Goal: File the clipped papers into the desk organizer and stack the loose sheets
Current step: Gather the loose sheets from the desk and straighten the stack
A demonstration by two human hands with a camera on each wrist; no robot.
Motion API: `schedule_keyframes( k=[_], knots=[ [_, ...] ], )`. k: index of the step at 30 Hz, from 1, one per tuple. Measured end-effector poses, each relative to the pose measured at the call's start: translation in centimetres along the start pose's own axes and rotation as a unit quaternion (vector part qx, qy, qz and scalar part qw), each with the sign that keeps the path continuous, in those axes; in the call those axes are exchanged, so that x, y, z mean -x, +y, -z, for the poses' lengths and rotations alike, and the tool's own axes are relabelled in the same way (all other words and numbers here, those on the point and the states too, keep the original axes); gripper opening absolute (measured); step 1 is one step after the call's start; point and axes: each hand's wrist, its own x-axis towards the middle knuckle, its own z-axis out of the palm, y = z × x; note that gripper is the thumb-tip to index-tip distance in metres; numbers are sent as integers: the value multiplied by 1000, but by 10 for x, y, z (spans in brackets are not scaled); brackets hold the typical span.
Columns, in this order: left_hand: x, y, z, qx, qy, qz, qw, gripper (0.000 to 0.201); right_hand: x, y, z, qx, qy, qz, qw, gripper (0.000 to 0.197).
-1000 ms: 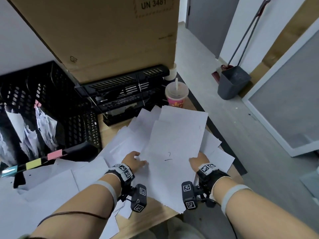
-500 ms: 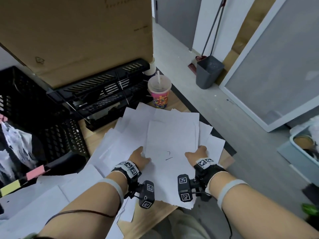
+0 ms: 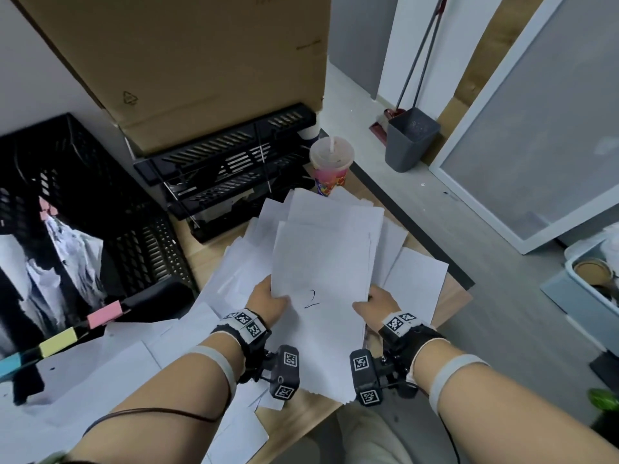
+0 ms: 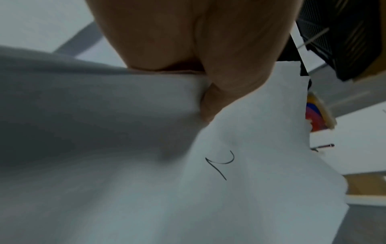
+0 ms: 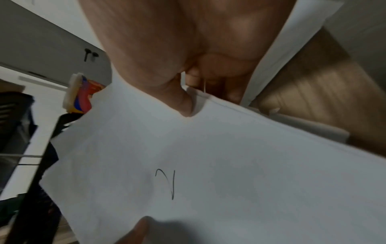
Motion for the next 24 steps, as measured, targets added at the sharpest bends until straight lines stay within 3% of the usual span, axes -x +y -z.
schedule_keyframes(
  k=[3,7,11,16,19,22,24],
  knots=[
    [3,-8,22,58,10,13,998,40,9,-21,-3,-12,25,46,999,20],
    [-14,-37,44,140,18,7,990,42,15,-43,-13,-58,50,45,996,22],
    [19,-18,65,191,44,-21,980,38,14,-55,-17,-114,48,14,992,81],
    [44,-8,79,264,39,-31,963,32,1,-73,-13,-141,-7,56,988,115],
    [46,-15,87,269,44,-27,962,27,-7,-81,-20,-158,-33,73,984,112],
    [45,-18,91,285,48,-32,957,33,7,-94,-23,-184,-53,96,977,82],
    [45,-20,92,298,47,-35,953,38,10,-96,-24,-197,-62,108,972,72]
  ],
)
